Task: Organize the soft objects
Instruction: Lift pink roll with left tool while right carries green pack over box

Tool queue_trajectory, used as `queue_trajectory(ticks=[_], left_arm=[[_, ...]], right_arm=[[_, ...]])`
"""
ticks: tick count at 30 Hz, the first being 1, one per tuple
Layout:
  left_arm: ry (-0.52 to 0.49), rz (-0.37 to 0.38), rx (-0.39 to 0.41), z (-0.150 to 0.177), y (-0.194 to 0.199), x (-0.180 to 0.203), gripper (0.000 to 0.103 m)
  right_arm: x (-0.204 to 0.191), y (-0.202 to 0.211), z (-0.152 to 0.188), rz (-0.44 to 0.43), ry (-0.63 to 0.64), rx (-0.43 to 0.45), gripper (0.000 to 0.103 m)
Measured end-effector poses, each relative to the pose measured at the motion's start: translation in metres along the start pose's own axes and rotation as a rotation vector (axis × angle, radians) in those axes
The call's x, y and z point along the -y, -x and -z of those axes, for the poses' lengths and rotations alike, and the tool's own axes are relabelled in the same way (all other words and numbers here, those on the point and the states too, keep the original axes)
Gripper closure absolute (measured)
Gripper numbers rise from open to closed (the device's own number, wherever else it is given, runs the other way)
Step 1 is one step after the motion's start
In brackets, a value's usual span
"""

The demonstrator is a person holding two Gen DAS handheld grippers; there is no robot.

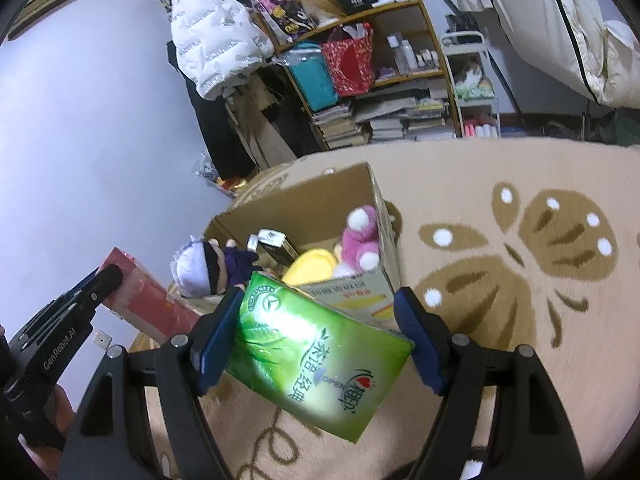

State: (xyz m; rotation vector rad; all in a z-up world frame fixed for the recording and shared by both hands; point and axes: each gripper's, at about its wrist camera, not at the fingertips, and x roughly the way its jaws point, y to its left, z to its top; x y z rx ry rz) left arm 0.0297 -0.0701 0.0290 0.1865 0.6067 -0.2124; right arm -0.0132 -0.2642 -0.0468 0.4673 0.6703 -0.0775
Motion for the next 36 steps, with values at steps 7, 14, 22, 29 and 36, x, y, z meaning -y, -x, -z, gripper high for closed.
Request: queue_trajectory(ticks=[7, 14, 22, 29, 36], left_arm=[[-0.008, -0.013, 0.06, -0.017, 0.006, -0.003, 0.086], [0.01, 0.009, 0.079, -0.038, -0.008, -0.006, 0.086], [0.013, 0.015, 0.059, -0.053, -0.037, -0.001, 0.086], [0.004, 0.017, 0.013, -0.055, -0.07, 0.005, 0.086], [-0.011, 0.033, -0.02, -0.054, -0.097, 0.015, 0.086]], right_arm=[[-0.008, 0.003, -0.017, -0.015, 0.021, 0.039, 0.023], [-0.019, -0.004, -0.035, -0.039, 0.048, 0.066, 0.023], [-0.028, -0.025, -0.047, -0.052, 0.077, 0.072, 0.023], [-0.022, -0.048, -0.055, -0.056, 0.085, 0.049, 0.023], [-0.017, -0.066, -0.068, -0.062, 0.107, 0.041, 0.023]])
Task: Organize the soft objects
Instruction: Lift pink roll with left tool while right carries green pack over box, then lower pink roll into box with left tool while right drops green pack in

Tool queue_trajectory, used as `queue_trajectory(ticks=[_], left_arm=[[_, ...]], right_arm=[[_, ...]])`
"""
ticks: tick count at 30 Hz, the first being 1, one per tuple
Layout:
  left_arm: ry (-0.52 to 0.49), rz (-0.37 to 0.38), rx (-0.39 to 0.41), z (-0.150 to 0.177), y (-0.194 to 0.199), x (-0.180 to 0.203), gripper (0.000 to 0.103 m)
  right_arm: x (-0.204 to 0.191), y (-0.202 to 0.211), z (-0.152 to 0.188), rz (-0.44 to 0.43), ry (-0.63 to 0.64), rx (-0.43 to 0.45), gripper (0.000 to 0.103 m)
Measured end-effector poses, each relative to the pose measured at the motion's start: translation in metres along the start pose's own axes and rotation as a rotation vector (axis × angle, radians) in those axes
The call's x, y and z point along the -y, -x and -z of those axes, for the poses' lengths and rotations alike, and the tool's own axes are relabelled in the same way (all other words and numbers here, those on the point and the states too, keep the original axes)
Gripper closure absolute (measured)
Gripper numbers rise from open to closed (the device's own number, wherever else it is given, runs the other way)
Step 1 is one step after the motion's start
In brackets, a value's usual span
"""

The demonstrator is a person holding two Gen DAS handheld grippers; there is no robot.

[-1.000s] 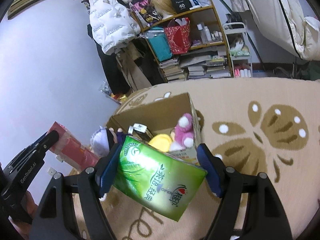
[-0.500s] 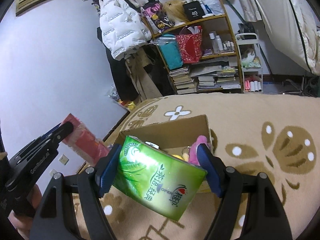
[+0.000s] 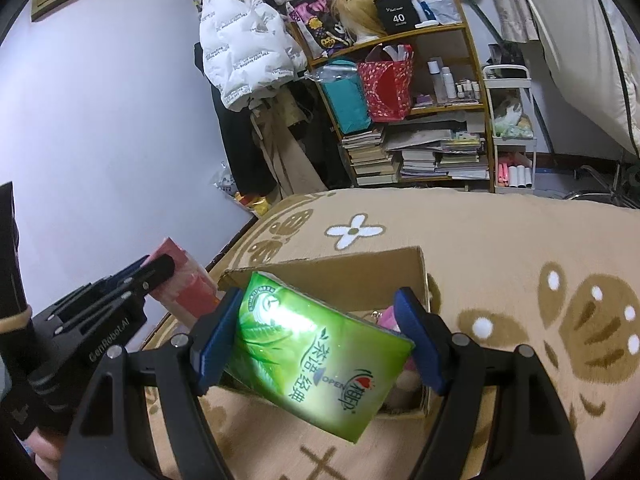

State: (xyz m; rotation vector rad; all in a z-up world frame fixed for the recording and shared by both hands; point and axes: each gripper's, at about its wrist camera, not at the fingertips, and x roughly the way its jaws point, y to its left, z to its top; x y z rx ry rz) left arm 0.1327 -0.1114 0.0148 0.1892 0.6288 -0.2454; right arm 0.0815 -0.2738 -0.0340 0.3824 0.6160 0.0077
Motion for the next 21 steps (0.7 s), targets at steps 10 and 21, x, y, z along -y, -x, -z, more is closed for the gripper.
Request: queue_trajectory(ticks=[10, 21], left_arm=[[0.005, 0.016, -0.084, 0.015, -0.033, 0.008, 0.084], [0.007, -0.006, -0.142, 0.026, -0.044, 0.007, 0.08]], right_arm=[[0.011, -0.024, 0.006, -0.007, -0.022, -0.057, 0.023], [0.019, -0.039, 0.017, 0.0, -0.043, -0.113, 0.022]])
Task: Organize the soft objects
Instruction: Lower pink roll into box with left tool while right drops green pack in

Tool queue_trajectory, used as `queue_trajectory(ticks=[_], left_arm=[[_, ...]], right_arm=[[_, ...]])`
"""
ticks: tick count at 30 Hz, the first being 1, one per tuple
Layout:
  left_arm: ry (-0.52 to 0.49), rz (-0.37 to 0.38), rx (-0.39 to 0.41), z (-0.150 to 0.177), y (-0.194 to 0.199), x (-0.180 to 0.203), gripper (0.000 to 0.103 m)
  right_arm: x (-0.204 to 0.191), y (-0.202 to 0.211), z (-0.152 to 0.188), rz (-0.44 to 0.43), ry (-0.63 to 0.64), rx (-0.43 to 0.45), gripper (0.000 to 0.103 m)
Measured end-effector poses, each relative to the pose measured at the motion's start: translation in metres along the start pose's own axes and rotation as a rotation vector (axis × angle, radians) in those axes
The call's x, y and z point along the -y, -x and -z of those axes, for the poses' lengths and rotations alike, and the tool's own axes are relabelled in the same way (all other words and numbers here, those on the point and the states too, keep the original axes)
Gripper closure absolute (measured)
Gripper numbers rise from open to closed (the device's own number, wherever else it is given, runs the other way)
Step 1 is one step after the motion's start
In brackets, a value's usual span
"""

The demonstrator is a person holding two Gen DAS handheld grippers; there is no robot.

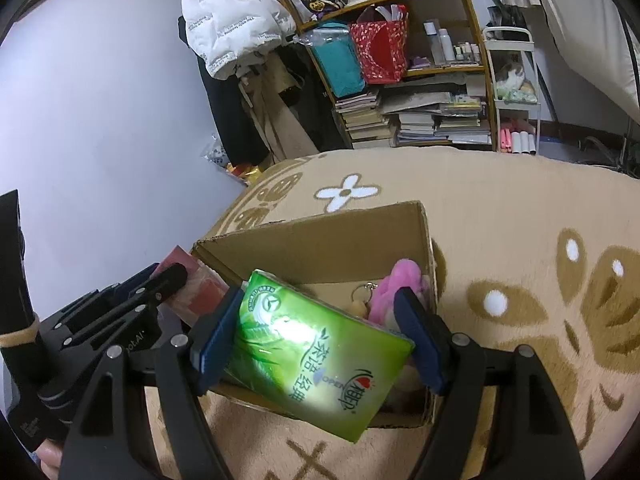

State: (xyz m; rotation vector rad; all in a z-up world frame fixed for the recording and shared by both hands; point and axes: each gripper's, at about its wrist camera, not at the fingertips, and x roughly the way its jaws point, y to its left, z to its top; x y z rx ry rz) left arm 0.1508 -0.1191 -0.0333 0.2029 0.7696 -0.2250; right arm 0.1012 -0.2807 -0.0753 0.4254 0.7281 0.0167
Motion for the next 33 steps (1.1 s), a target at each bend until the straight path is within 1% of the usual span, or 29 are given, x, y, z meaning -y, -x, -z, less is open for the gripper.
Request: queue_trajectory(ticks=[3, 4, 6, 7, 8, 10, 12, 14, 15, 16, 17, 18, 20, 25, 29, 33], left_arm=[[-0.004, -0.013, -0.016, 0.001, -0.002, -0.002, 0.078], [-0.001, -0.019, -0.024, 0.001, -0.002, -0.004, 0.075], [0.013, -0.026, -0.036, 0.001, -0.001, -0.008, 0.069], [0.021, -0.028, -0.038, 0.001, 0.0, -0.01, 0.062], [0.033, -0.028, -0.039, 0.0, 0.002, -0.013, 0.053], [0.046, -0.026, -0.026, 0.0, 0.007, -0.017, 0.046], [0.043, -0.028, -0.015, -0.002, 0.012, -0.02, 0.043], [0.044, -0.047, 0.002, -0.002, 0.018, -0.022, 0.023], [0.047, -0.058, 0.013, -0.002, 0.022, -0.023, 0.018], [0.049, -0.066, 0.026, -0.002, 0.025, -0.025, 0.01], [0.047, -0.068, 0.038, -0.002, 0.028, -0.026, 0.005], [0.044, -0.073, 0.054, -0.002, 0.032, -0.027, 0.003], [0.038, -0.085, 0.07, -0.001, 0.038, -0.029, 0.0], [0.035, -0.116, 0.093, 0.003, 0.052, -0.036, 0.0], [0.044, -0.121, 0.107, 0.006, 0.066, -0.042, 0.0], [0.046, -0.118, 0.141, 0.011, 0.086, -0.046, 0.0]], right_arm=[[0.0, 0.002, 0.001, -0.002, 0.006, 0.003, 0.022], [0.001, 0.003, 0.001, 0.0, 0.008, 0.003, 0.021], [0.001, 0.003, 0.001, 0.0, 0.007, 0.002, 0.021], [0.001, 0.004, 0.001, 0.0, 0.008, 0.001, 0.021], [0.001, 0.005, 0.001, 0.002, 0.011, 0.002, 0.021], [0.0, 0.006, 0.001, 0.006, 0.012, 0.004, 0.021], [0.0, 0.008, 0.002, 0.009, 0.012, 0.002, 0.02], [-0.002, 0.009, 0.002, 0.01, 0.013, 0.004, 0.02], [-0.002, 0.011, 0.002, 0.007, 0.013, 0.005, 0.02], [-0.003, 0.012, 0.001, 0.001, 0.014, 0.008, 0.02], [-0.003, 0.014, 0.001, -0.005, 0.016, 0.011, 0.016], [-0.005, 0.015, 0.002, -0.005, 0.018, 0.014, 0.01], [-0.008, 0.019, 0.002, -0.004, 0.025, 0.024, 0.008], [-0.016, 0.028, 0.003, -0.002, 0.035, 0.023, 0.008], [-0.02, 0.04, 0.001, 0.004, 0.042, 0.029, 0.008], [-0.024, 0.062, -0.001, 0.006, 0.052, 0.055, 0.008]])
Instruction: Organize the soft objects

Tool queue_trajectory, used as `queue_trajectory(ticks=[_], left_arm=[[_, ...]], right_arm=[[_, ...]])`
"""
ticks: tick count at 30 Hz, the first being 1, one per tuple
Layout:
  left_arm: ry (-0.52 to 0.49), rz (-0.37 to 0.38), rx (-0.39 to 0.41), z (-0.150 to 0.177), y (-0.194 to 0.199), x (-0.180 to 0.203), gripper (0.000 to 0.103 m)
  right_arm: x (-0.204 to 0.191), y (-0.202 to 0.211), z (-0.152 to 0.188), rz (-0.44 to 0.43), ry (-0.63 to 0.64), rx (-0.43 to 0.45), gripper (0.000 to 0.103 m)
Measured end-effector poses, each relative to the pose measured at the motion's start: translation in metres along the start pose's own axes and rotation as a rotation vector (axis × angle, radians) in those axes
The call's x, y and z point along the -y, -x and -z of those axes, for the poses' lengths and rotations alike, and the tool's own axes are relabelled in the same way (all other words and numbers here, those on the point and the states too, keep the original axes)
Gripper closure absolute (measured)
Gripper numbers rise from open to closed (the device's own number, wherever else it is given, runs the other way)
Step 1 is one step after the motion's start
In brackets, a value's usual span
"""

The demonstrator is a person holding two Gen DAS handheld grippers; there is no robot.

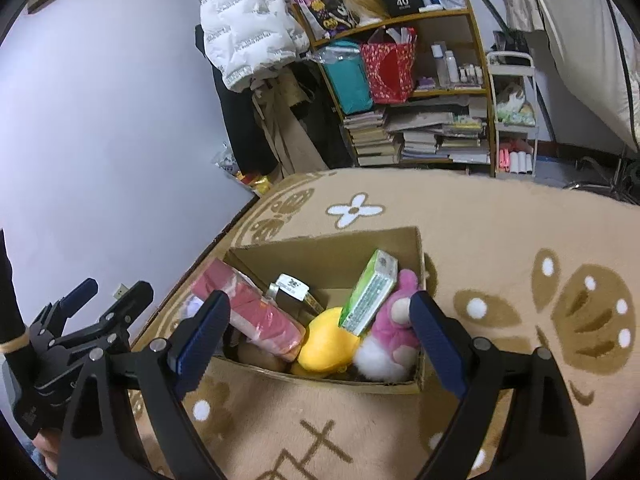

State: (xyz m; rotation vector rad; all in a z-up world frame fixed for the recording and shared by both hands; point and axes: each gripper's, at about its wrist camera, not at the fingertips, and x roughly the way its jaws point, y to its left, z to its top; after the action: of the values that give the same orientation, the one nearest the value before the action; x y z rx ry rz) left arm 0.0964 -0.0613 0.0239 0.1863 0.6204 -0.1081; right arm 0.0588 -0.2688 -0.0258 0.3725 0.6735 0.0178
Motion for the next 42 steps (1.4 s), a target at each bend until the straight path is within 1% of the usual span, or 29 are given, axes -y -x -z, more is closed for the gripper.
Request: queue_trajectory(ticks=[5, 11, 16, 18, 22, 25, 27, 29, 31, 32, 34, 36, 42], left_arm=[[0.011, 0.011, 0.015, 0.006, 0.023, -0.003, 0.0], [0.017, 0.02, 0.029, 0.02, 0.05, -0.01, 0.0], [0.015, 0.019, 0.041, 0.031, 0.073, -0.017, 0.0], [0.011, 0.031, 0.054, 0.039, 0.086, -0.019, 0.0], [-0.026, 0.02, 0.062, 0.051, 0.099, -0.018, 0.0], [-0.025, 0.032, 0.071, 0.054, 0.107, -0.017, 0.0], [-0.028, 0.035, 0.086, 0.056, 0.109, -0.016, 0.0], [-0.027, 0.05, 0.084, 0.058, 0.108, -0.016, 0.0], [-0.025, 0.077, 0.053, 0.06, 0.103, -0.015, 0.0], [-0.025, 0.082, 0.035, 0.062, 0.1, -0.015, 0.0], [-0.021, 0.077, 0.027, 0.063, 0.097, -0.016, 0.0], [-0.009, 0.075, 0.022, 0.065, 0.094, -0.017, 0.0], [0.032, 0.083, -0.005, 0.068, 0.08, -0.023, 0.0]], right_arm=[[-0.005, 0.026, 0.0, 0.013, 0.008, 0.025, 0.008], [-0.008, 0.055, 0.006, 0.021, 0.009, 0.041, 0.008], [-0.014, 0.077, 0.017, 0.027, 0.025, 0.063, 0.008], [-0.017, 0.084, 0.021, 0.029, 0.029, 0.072, 0.008], [-0.024, 0.095, 0.033, 0.046, 0.05, 0.091, 0.008], [-0.028, 0.101, 0.042, 0.059, 0.069, 0.1, 0.008], [-0.03, 0.104, 0.048, 0.067, 0.081, 0.111, 0.008], [-0.031, 0.104, 0.054, 0.076, 0.089, 0.122, 0.008], [-0.031, 0.103, 0.06, 0.085, 0.093, 0.136, 0.008], [-0.031, 0.102, 0.064, 0.089, 0.089, 0.14, 0.008], [-0.028, 0.099, 0.07, 0.095, 0.081, 0.142, 0.008], [-0.026, 0.094, 0.076, 0.106, 0.08, 0.132, 0.008], [-0.022, 0.074, 0.088, 0.104, 0.071, 0.086, 0.008]])
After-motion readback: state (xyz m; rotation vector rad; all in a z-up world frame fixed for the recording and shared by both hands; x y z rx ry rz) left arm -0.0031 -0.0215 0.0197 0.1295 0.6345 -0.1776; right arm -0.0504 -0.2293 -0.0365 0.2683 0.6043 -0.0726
